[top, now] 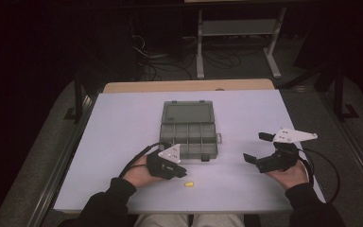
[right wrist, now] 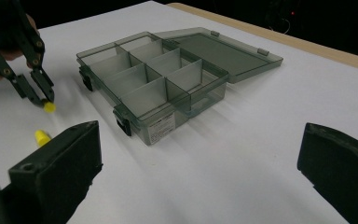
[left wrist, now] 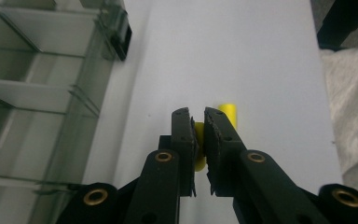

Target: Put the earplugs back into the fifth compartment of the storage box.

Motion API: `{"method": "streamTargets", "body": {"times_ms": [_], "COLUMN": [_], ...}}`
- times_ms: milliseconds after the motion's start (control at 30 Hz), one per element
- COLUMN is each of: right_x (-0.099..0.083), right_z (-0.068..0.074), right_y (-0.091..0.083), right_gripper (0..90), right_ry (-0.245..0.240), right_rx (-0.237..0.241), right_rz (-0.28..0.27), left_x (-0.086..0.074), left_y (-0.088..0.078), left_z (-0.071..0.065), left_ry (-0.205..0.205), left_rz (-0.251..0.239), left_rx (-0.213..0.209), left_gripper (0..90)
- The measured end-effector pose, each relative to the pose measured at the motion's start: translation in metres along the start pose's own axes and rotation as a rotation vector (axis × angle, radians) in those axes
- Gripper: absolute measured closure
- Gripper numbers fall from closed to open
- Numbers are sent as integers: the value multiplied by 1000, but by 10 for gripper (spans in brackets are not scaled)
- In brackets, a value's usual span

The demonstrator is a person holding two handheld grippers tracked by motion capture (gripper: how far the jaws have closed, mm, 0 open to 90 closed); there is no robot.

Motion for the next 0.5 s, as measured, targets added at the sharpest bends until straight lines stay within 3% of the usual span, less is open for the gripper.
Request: {"method": "streamTargets", "body": {"times_ms": [267,500], "right_x": [0,0], "right_z": [-1,0], "right_y": [-1,0], "right_gripper": [0,0], "right_ry": [3,2], "right_rx": [-1,0], "right_rz": [-2,-1], "left_x": [5,13], "left_y": [-21,-43], "left_z": [9,19], "left_ry": [-17,-14], "left_rz": [-40,-57], "left_rx": [8,52], "left_gripper": [824,824]}}
Point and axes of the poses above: each handheld gripper's, and its own axes: y roughly forward along the jaws, x roughly out of its top, z roughly to its left, the point moved 9 cm from there along y, roughly forward along the jaws, and after that the axes turned 5 degrees about z, right-handed, at the moved point
